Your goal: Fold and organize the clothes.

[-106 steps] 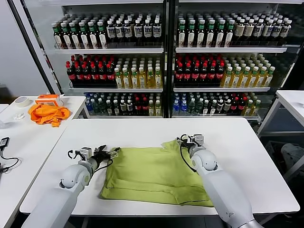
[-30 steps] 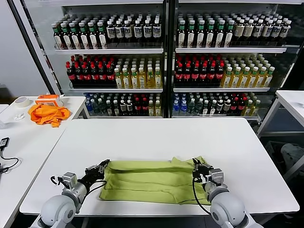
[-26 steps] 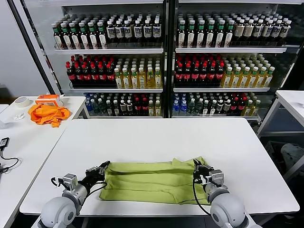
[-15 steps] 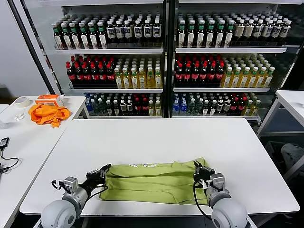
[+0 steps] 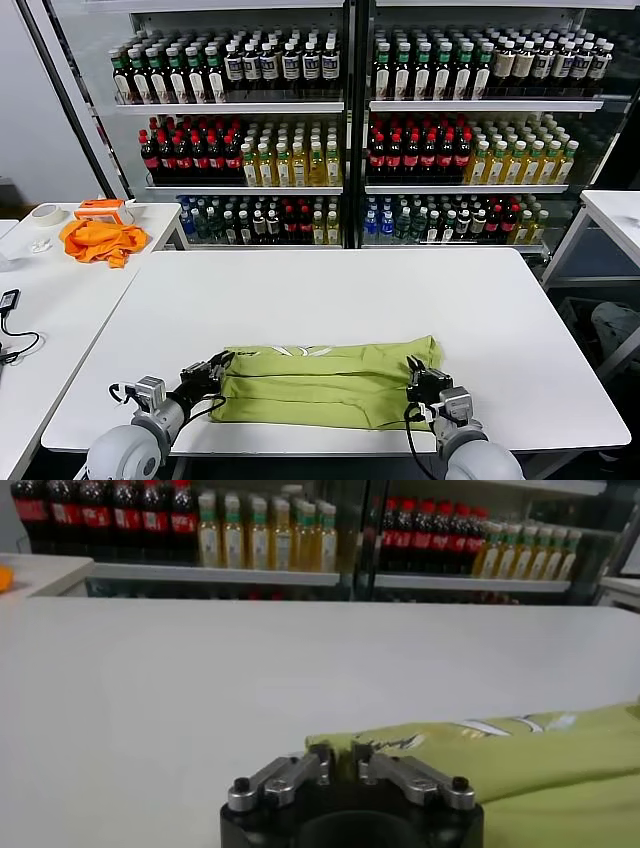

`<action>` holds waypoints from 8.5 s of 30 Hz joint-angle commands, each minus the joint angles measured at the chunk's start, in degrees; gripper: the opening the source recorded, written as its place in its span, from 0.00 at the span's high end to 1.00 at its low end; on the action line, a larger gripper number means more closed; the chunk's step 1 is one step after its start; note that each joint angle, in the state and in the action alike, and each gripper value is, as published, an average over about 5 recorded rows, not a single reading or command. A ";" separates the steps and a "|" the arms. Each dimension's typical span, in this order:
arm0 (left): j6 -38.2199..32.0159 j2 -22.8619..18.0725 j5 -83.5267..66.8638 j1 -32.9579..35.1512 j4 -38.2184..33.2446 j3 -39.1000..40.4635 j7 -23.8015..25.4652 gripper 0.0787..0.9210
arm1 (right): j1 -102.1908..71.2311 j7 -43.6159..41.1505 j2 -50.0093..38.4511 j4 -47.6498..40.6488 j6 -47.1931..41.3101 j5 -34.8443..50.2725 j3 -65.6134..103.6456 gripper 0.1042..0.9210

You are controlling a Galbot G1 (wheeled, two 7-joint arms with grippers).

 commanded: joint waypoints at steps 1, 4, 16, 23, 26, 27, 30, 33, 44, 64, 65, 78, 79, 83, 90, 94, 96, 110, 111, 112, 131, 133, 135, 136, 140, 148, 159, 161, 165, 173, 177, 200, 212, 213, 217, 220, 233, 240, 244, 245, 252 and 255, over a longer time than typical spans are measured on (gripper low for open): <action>-0.74 0.03 -2.29 0.45 -3.61 -0.45 -4.53 0.65 | -2.92 0.33 -0.39 4.17 0.34 -1.96 2.61 0.72; 0.02 -0.17 -3.12 1.43 -4.86 0.19 -8.79 0.54 | -4.03 0.42 -0.21 5.43 0.69 -2.76 3.84 0.63; -0.23 -4.49 -4.22 2.84 -6.12 6.51 -21.51 0.15 | -6.08 0.20 0.98 5.25 2.36 -6.56 4.75 0.20; 0.27 -5.13 -3.88 1.65 -3.83 8.76 -24.26 0.12 | -6.64 0.19 1.25 4.66 2.73 -7.33 4.70 0.12; 1.93 -4.91 -3.53 1.83 -4.09 8.87 -25.56 0.12 | -6.62 0.23 1.26 4.57 2.80 -7.47 4.78 0.12; 2.52 -4.85 -3.35 2.05 -4.36 8.88 -25.95 0.12 | -6.60 0.24 1.30 4.55 2.82 -7.54 4.76 0.12; 3.14 -4.76 -2.94 2.87 -5.18 9.20 -26.45 0.15 | -6.45 0.29 1.50 4.40 2.93 -7.80 4.65 0.12; 2.86 -4.78 -2.00 3.43 -5.60 10.07 -25.74 0.24 | -6.27 0.43 1.81 4.04 3.25 -8.13 4.51 0.12; 1.65 -6.01 1.53 2.56 -3.40 10.87 -23.75 0.62 | -5.67 0.59 1.89 3.56 3.14 -8.31 4.08 0.12; 7.89 0.72 22.26 6.41 -7.15 -13.33 -15.08 0.97 | -4.03 0.46 0.99 3.72 2.54 -7.80 4.74 0.12; 8.57 1.33 22.69 6.61 -6.87 -15.09 -14.58 0.97 | -3.90 0.45 0.94 3.80 2.39 -7.63 4.71 0.12; 13.43 3.10 10.06 7.13 -13.46 -14.85 -9.23 0.97 | -0.67 0.41 0.46 3.14 2.42 -7.01 5.96 0.12; 13.99 1.91 5.84 7.01 -16.18 -12.59 -9.08 0.97 | -0.51 0.41 0.50 3.00 2.41 -7.03 5.98 0.12; 13.86 -2.73 -0.09 5.17 -20.20 -3.97 -7.50 0.97 | -0.16 0.56 0.87 2.98 2.77 -7.24 5.97 0.12; 13.55 -8.47 -1.22 2.42 -19.54 4.24 -5.29 0.97 | -0.58 0.66 1.29 3.30 3.09 -7.41 6.62 0.12; 13.34 -9.28 -0.50 0.37 -16.83 6.43 -4.67 0.97 | -0.67 0.63 1.47 3.40 3.00 -7.43 6.57 0.12; 13.38 -9.80 -0.21 -0.63 -15.57 7.36 -4.83 0.97 | -0.77 0.63 1.62 3.44 2.97 -7.48 6.56 0.12; 13.64 -14.82 1.61 -6.43 -9.24 12.92 -8.08 0.97 | -1.08 0.49 2.13 3.46 2.80 -8.05 6.26 0.12; 13.48 -15.67 0.88 -6.77 -9.08 13.61 -8.44 0.97 | -0.97 0.33 2.15 3.43 2.77 -8.07 6.22 0.12; 13.21 -16.43 0.03 -7.05 -8.93 14.19 -8.73 0.97 | -0.84 0.17 2.15 3.39 2.74 -8.07 6.19 0.12; 2.79 -7.75 12.95 1.86 -6.69 -6.75 -8.62 0.40 | 0.35 -1.09 1.45 2.38 3.00 -8.08 6.15 0.12; 3.59 -7.90 15.60 3.73 -4.90 -7.10 -8.95 0.34 | 0.43 -1.11 1.26 2.29 3.04 -8.07 6.22 0.12; 5.45 -8.81 16.21 5.20 -4.31 -6.62 -9.70 0.27 | 0.47 -1.13 1.05 2.21 3.06 -8.05 6.38 0.12; 6.45 -9.52 16.31 5.62 -4.35 -6.28 -10.21 0.24 | 0.47 -1.13 0.98 2.17 3.06 -8.04 6.45 0.12; 9.55 -12.10 17.33 6.61 -4.71 -5.02 -10.95 0.13 | 0.63 -1.22 0.91 2.09 2.96 -7.95 6.57 0.12; 9.04 -13.00 16.79 6.81 -4.20 -3.48 -8.52 0.12 | 1.08 -1.31 1.54 1.76 2.78 -7.80 6.18 0.12; 7.49 -13.21 15.12 4.83 -2.67 -1.88 -7.45 0.32 | 1.70 -1.34 1.41 2.01 2.30 -7.58 6.17 0.12; 7.52 -13.28 14.78 4.82 -2.64 -1.85 -7.12 0.39 | 1.80 -1.30 1.45 2.09 2.25 -7.43 6.16 0.12; 7.82 -13.28 14.10 4.93 -2.81 -2.08 -5.83 0.52 | 1.96 -1.22 1.62 2.34 2.08 -7.13 6.08 0.12; 4.79 -12.09 15.12 3.35 -2.96 -4.52 -4.74 0.80 | 2.70 -1.45 1.31 2.81 1.76 -6.18 6.33 0.12; 6.53 -9.22 18.32 3.06 -5.17 -7.99 -7.00 0.93 | 3.29 -1.40 1.27 2.73 1.68 -6.10 6.31 0.12; 12.15 -2.31 24.19 8.33 -20.32 -21.94 -2.43 0.97 | 4.72 -1.43 1.15 2.82 1.00 -6.11 5.39 0.12; 5.75 -15.01 27.50 4.29 -22.53 11.23 -1.53 0.97 | 4.44 -1.19 1.35 3.25 0.63 -6.26 5.68 0.12; 5.62 -15.56 27.68 3.67 -21.29 11.76 -1.48 0.97 | 4.41 -1.18 1.29 3.36 0.57 -6.27 5.73 0.12; 5.64 -17.26 25.37 0.71 -17.39 12.42 -1.82 0.97 | 4.39 -1.14 1.08 3.65 0.36 -6.29 5.90 0.12; 4.83 -18.01 22.79 -0.49 -15.63 13.72 -2.13 0.96 | 4.75 -1.15 1.08 3.61 0.18 -6.27 5.76 0.12; -0.67 -14.48 19.99 0.83 -20.08 5.71 -0.73 0.55 | 7.82 -2.36 0.80 2.81 -3.02 8.30 0.14 0.12; -4.06 -9.37 23.55 5.29 -17.13 -8.76 -0.92 0.31 | 11.21 -5.29 0.98 0.75 -3.08 12.74 -13.86 0.12; -4.18 -9.12 23.34 7.39 -17.32 -12.04 -1.14 0.18 | 13.81 -7.12 1.52 -2.58 -3.12 12.45 -19.34 0.12; -4.22 -9.24 23.39 7.75 -17.42 -12.34 -1.18 0.16 | 14.31 -7.58 1.60 -3.25 -3.13 12.51 -20.16 0.12; -3.94 -10.70 24.30 8.25 -17.32 -11.60 -1.26 0.12 | 16.57 -8.65 2.33 -7.68 -3.10 12.81 -21.61 0.12; -3.11 -11.49 24.68 8.21 -17.36 -10.80 -1.39 0.12 | 17.40 -8.59 3.52 -9.99 -3.02 12.73 -21.60 0.12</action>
